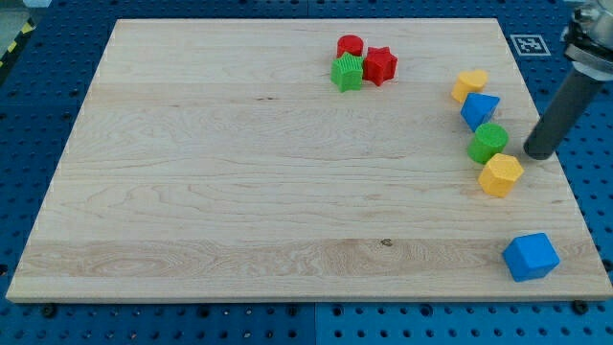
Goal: Push the green circle below the green star
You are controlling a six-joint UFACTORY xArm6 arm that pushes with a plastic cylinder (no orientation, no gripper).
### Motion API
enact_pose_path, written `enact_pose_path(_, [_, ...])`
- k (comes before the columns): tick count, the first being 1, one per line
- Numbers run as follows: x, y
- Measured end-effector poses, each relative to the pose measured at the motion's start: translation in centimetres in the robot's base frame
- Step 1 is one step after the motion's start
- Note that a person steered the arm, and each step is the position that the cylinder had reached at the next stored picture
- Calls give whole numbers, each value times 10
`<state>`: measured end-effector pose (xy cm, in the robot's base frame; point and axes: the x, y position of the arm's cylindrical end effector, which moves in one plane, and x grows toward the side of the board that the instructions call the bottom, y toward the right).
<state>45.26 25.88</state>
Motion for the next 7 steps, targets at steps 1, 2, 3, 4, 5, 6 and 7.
enact_pose_path(1, [0,-50])
enact_pose_path(2, [0,-99])
enact_pose_path(3, [-4,-147])
enact_pose_path(4, [-31,-178])
enact_pose_path(5, [-60,-180])
enact_pose_path(6, [-84,-180])
enact_pose_path(7, [-107,-181])
